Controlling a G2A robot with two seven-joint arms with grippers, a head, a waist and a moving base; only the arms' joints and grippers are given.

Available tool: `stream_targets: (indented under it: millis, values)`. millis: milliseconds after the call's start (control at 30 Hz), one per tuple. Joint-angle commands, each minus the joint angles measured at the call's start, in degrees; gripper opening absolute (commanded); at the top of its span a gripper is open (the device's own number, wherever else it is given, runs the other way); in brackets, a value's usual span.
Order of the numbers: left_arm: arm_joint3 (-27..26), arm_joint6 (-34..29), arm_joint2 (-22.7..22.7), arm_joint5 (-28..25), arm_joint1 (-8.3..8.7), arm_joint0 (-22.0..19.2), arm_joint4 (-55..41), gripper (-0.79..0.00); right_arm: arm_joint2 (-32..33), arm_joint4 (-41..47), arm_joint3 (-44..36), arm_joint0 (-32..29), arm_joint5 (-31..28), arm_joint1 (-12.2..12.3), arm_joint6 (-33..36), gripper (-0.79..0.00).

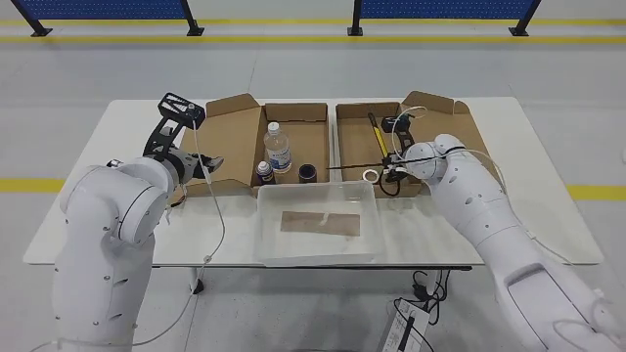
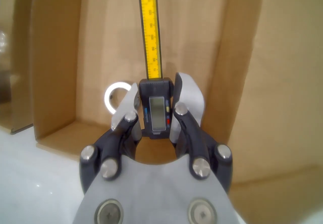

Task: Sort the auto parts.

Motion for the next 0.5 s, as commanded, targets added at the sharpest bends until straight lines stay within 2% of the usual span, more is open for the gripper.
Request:
stream_targets:
  millis: [0,467]
  values:
    - [0.00,0.00,0.00,0.00,0.00,0.00,0.00,0.000,0.01,0.15,0.49,0.03,0.12,-0.16,-0.07,-0.785]
    - [0.00,0.00,0.00,0.00,0.00,0.00,0.00,0.000,-1.51,0.65,4.90,1.39,1.05,-2.07,2.11,-0.785]
